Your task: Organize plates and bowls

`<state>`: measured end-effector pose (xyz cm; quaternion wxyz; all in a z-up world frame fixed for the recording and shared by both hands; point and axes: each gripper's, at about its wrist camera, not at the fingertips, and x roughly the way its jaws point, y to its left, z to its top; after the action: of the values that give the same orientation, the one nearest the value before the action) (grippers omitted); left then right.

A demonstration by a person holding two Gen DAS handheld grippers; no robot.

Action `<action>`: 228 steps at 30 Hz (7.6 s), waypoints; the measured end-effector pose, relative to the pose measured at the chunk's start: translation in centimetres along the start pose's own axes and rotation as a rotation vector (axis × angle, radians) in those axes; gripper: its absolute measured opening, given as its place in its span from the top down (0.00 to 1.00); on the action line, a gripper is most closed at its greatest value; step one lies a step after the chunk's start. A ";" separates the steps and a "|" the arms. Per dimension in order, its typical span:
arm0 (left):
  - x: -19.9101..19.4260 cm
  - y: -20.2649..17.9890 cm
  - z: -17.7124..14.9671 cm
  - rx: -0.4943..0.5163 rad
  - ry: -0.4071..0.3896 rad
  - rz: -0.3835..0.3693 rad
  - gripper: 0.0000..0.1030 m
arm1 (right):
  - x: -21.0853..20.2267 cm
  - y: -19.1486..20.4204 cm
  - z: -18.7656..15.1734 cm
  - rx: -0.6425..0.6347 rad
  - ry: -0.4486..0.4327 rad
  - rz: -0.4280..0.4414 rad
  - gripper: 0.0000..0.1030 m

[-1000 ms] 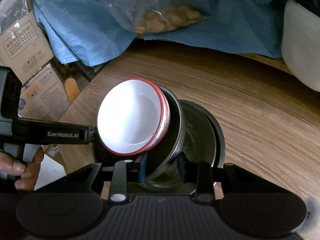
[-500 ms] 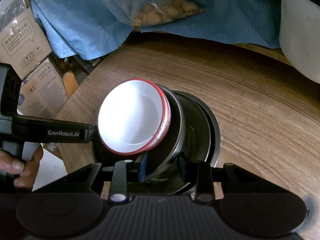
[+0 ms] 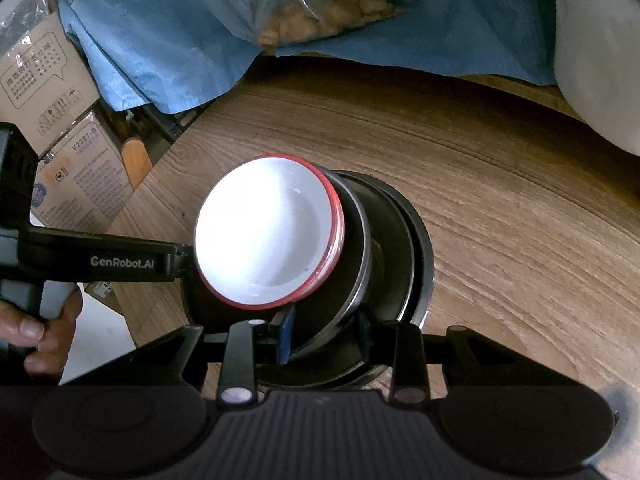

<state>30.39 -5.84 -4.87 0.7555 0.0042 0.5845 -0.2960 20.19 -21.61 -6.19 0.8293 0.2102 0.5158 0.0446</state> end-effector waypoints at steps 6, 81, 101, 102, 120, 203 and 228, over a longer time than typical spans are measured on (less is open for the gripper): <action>0.0 0.0 0.0 0.002 0.000 -0.001 0.88 | 0.0 -0.1 0.0 0.002 0.002 0.001 0.65; -2.7 -1.1 -2.8 0.009 -0.124 0.229 0.09 | -2.7 1.0 -1.4 -0.138 -0.140 -0.060 0.16; -4.0 -2.7 -5.1 -0.040 -0.215 0.291 0.01 | -4.1 0.1 -3.3 -0.178 -0.220 -0.043 0.00; -4.0 -2.8 -5.2 -0.047 -0.221 0.293 0.01 | -4.2 -0.1 -3.4 -0.189 -0.228 -0.044 0.00; -6.0 -5.2 -7.7 -0.021 -0.379 0.450 0.01 | -6.5 -0.5 -5.5 -0.241 -0.350 -0.046 0.00; -8.0 -18.7 -24.6 -0.244 -0.473 0.560 0.01 | -14.6 -8.7 -15.6 -0.479 -0.293 0.038 0.00; -8.4 -19.2 -24.6 -0.231 -0.481 0.555 0.01 | -15.3 -8.8 -15.9 -0.468 -0.311 0.033 0.00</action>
<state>-1.12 -9.27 1.25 0.9180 0.0077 0.3965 -0.0049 -2.03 -29.20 -2.87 0.9237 0.0258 0.3545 0.1431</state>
